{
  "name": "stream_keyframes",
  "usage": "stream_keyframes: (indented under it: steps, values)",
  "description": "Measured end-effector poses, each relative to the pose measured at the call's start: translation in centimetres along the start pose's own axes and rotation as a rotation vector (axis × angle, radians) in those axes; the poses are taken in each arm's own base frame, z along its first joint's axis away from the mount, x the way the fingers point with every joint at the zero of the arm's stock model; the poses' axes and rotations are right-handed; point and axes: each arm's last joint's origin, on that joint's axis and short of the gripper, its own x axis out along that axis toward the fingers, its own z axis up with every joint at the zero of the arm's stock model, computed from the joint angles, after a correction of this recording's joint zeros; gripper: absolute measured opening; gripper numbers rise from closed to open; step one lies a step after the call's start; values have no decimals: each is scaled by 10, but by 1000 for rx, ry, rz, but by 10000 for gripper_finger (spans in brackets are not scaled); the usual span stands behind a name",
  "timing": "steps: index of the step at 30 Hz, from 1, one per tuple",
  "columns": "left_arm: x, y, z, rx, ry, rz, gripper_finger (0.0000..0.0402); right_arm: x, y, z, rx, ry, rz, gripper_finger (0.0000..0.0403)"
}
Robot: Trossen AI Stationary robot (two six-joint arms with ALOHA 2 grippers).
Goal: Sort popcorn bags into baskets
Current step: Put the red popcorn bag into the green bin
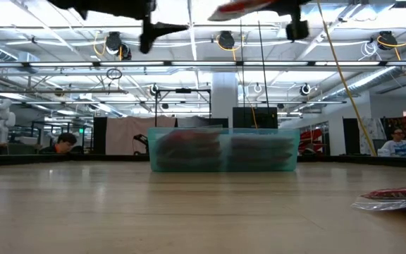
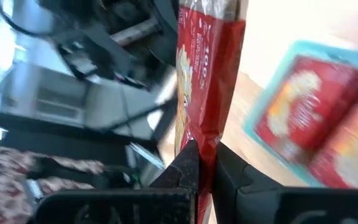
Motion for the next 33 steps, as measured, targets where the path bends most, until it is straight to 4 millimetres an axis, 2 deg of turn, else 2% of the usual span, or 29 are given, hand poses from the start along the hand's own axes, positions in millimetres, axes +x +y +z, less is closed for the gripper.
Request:
stream_keyframes:
  steps: [3,6,12,18,23,33]
  values:
    - [-20,2,5,-15,39,79,261,9,-1,12,34,-46,34,5]
    - [-38,4,5,-66,86,158,246,20,-11,18,67,-40,-4,5]
    - [-59,11,-9,-101,252,318,220,38,-37,27,12,13,-119,5]
    - [-64,16,-22,-92,378,403,201,51,-62,39,-119,50,-203,5]
    - [-67,20,-27,-175,414,468,191,60,-79,42,-159,101,-240,8]
    - [-66,17,-31,-117,425,465,191,65,-124,13,40,173,-326,10]
